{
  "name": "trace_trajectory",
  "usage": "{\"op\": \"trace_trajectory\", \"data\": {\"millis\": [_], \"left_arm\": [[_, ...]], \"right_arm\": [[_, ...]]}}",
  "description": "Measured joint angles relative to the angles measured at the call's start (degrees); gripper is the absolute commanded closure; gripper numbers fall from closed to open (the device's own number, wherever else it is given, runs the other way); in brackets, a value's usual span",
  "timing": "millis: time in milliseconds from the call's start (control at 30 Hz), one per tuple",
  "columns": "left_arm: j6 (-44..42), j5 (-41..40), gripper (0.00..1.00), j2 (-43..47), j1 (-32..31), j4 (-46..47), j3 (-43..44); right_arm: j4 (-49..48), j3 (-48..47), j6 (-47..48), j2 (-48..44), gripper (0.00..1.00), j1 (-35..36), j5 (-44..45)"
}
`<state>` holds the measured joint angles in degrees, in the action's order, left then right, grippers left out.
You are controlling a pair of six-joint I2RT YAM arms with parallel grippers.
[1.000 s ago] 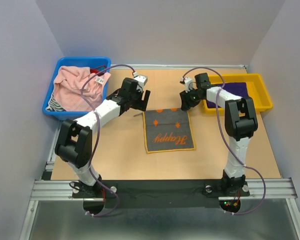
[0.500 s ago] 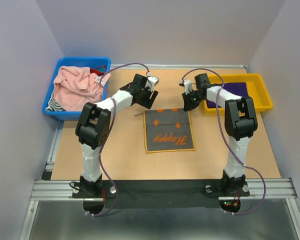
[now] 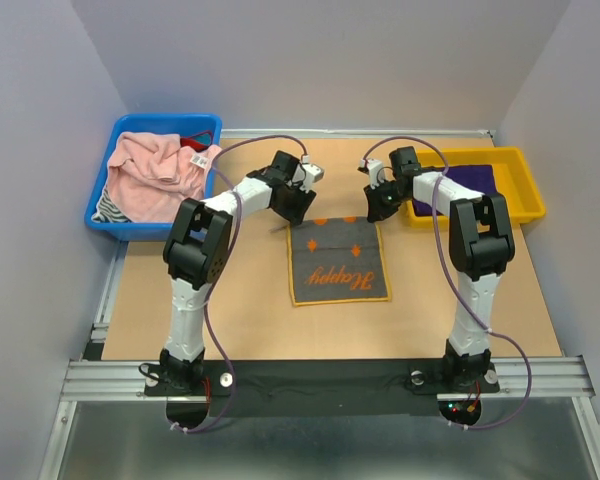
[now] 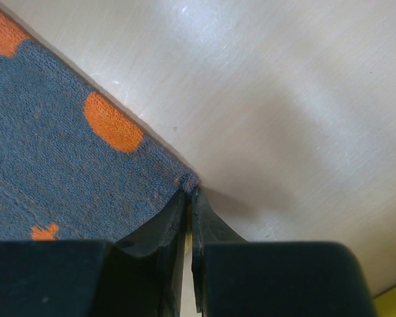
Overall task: Fold and stack the towels
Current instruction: Fold the towel
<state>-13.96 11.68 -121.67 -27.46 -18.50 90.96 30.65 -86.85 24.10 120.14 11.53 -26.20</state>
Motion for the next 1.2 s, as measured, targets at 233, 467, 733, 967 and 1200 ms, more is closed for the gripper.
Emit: {"op": "trace_trajectory", "data": {"millis": [233, 467, 733, 967, 1200], "left_arm": [[-0.8, 3.5, 0.45, 0.0, 1.6, -0.9, 0.0], [-0.2, 5.6, 0.44, 0.0, 2.9, -0.7, -0.2], [0.5, 6.6, 0.44, 4.0, 3.0, -0.4, -0.6], [0.5, 6.2, 0.47, 5.1, 2.8, -0.5, -3.9], [0.7, 5.9, 0.51, 4.4, 2.7, -1.0, -3.9]], "right_arm": [[0.0, 0.0, 0.1, 0.0, 0.91, 0.0, 0.0], [0.0, 0.0, 0.1, 0.0, 0.92, 0.0, 0.3], [0.0, 0.0, 0.1, 0.0, 0.92, 0.0, 0.8], [0.0, 0.0, 0.1, 0.0, 0.93, 0.0, 0.9], [0.0, 0.0, 0.1, 0.0, 0.93, 0.0, 0.9]]}}
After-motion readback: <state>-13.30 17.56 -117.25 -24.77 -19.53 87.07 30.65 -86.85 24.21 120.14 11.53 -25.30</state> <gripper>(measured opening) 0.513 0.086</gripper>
